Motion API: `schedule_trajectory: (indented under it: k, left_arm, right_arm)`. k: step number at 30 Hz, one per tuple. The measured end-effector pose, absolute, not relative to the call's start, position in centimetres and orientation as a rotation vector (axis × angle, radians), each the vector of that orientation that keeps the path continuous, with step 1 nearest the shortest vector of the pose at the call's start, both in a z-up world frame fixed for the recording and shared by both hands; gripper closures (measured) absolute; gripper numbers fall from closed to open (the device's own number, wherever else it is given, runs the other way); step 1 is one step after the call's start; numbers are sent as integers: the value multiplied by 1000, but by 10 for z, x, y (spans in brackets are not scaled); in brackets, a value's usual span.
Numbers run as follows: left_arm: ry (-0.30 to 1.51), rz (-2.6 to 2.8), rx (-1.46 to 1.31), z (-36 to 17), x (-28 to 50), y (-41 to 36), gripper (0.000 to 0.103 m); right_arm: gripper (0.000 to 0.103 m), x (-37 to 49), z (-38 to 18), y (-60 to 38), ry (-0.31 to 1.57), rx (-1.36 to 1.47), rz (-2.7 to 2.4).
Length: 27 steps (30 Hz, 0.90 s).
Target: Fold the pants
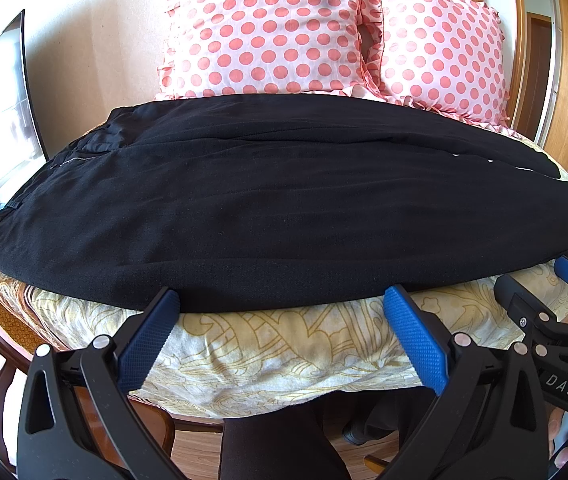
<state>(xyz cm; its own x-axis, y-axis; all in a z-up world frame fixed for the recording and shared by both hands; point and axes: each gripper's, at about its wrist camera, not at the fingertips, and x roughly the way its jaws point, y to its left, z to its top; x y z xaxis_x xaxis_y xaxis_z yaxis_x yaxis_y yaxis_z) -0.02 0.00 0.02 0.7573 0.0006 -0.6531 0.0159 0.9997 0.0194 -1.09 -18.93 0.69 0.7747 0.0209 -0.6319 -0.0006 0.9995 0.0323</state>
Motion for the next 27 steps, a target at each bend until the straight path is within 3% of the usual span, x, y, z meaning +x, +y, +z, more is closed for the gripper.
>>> schedule_trajectory:
  k: [17, 22, 27]
  left_arm:
    - [734, -60, 44, 3, -5, 7, 2]
    - [699, -152, 26, 24, -17, 22, 2]
    - [564, -100, 20, 61, 5, 31, 2]
  right_arm:
    - [1, -20, 15, -220, 713, 59, 202]
    - [1, -16, 60, -289, 647, 158, 158]
    - [1, 59, 98, -369, 636, 268, -66]
